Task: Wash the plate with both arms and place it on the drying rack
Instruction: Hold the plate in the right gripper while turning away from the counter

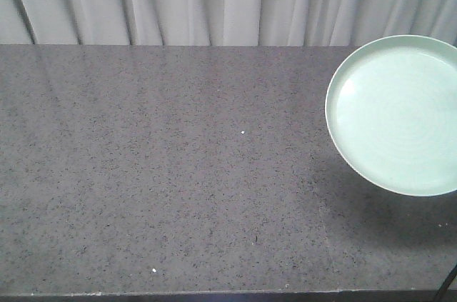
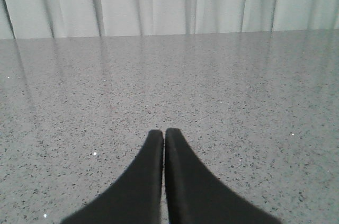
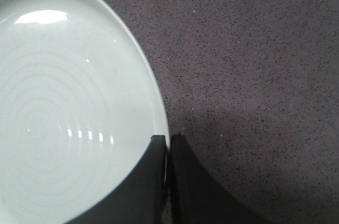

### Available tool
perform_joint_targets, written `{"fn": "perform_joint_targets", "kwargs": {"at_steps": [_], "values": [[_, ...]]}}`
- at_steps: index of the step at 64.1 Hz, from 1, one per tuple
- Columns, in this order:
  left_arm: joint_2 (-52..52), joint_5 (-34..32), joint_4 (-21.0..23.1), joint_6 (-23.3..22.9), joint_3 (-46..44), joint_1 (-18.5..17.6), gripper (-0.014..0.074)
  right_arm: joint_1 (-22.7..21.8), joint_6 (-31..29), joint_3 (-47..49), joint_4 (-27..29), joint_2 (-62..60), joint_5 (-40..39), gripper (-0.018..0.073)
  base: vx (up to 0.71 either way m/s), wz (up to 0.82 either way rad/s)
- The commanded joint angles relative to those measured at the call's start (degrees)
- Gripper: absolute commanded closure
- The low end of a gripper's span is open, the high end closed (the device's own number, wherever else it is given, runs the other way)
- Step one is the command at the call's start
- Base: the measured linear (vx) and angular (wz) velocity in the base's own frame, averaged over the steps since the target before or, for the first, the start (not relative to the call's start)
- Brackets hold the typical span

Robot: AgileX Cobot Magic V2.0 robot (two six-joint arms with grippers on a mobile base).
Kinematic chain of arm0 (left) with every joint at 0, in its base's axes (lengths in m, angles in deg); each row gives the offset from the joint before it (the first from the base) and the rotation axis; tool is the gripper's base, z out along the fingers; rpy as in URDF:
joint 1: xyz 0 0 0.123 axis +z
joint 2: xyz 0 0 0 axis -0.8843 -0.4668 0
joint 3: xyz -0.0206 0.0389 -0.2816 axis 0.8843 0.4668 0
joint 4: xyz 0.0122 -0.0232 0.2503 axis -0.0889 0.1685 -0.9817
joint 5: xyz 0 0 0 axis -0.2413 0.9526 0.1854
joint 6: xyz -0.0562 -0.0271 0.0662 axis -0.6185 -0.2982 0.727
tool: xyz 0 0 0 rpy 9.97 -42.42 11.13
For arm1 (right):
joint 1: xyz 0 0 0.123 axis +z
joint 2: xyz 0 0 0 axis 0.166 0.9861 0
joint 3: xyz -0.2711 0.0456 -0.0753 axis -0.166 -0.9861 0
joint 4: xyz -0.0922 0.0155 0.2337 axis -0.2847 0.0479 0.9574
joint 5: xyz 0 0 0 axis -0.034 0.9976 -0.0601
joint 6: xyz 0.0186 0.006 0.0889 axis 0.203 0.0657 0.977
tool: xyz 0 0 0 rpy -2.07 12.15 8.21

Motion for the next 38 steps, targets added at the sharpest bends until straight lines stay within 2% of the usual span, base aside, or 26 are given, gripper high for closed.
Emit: {"fn": "perform_joint_targets", "kwargs": {"at_steps": [1, 38], "values": [[0.84, -4.06, 0.09, -0.19, 1.31, -0.47, 0.0603, -0.43, -0.42, 1.45, 2.88, -1.03, -1.93, 0.0566, 0.00, 0.00], [0.84, -4.06, 0.09, -0.19, 1.31, -0.47, 0.0603, -0.43, -0.42, 1.45, 2.88, -1.03, -1.88, 0.0566, -0.01, 0.07]]}}
